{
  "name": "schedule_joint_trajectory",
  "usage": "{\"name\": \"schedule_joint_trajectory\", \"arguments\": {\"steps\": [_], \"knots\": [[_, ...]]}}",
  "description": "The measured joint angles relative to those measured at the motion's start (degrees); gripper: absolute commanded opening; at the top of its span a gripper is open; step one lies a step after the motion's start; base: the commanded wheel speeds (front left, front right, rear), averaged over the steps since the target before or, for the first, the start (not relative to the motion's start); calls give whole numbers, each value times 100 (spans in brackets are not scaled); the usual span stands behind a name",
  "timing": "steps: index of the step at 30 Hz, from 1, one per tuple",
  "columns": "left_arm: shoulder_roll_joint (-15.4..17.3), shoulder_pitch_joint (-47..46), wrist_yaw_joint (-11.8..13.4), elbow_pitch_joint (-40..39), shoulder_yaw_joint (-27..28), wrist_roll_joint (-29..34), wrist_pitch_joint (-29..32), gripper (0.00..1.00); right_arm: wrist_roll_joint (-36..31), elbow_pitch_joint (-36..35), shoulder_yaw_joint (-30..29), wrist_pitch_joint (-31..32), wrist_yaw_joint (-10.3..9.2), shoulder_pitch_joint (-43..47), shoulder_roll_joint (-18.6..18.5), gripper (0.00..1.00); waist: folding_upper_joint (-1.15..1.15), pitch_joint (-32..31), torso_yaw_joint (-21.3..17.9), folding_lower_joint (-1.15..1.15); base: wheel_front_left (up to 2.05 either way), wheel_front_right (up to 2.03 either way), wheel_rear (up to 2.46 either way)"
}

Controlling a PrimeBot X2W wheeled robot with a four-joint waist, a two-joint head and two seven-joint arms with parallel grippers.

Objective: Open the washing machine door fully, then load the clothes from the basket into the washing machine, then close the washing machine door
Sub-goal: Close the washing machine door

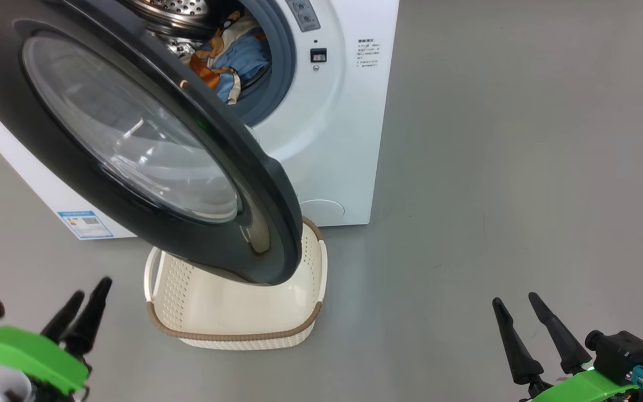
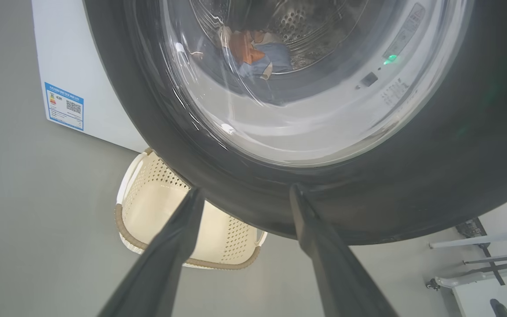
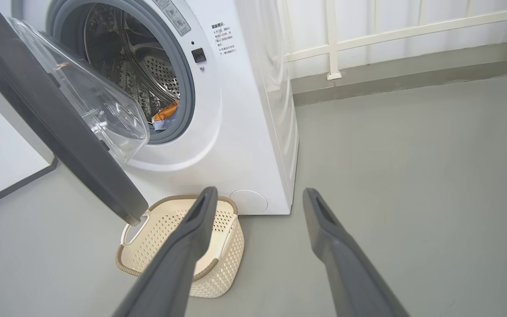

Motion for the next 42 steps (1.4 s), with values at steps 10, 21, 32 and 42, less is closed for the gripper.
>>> {"name": "schedule_joint_trajectory", "arguments": {"steps": [10, 21, 32, 42], "knots": [[5, 313, -25, 592, -576, 240, -1213, 100, 0, -9, -120, 0, 0, 29, -44, 100, 0, -67, -43, 0, 0, 0, 0], [-694, 766, -25, 647, 550, 2312, -1361, 100, 0, -30, -247, 0, 0, 143, -64, 100, 0, -141, -43, 0, 0, 0, 0], [-1718, 1359, -32, -57, 1931, 4825, -1361, 100, 0, -41, -280, 0, 0, 224, -63, 100, 0, -192, -55, 0, 0, 0, 0], [-2150, 1564, -32, -177, 2265, 5347, -1361, 100, 1, -37, -267, 0, 1, 225, -59, 96, 0, -220, -56, 0, 0, 0, 0]]}}
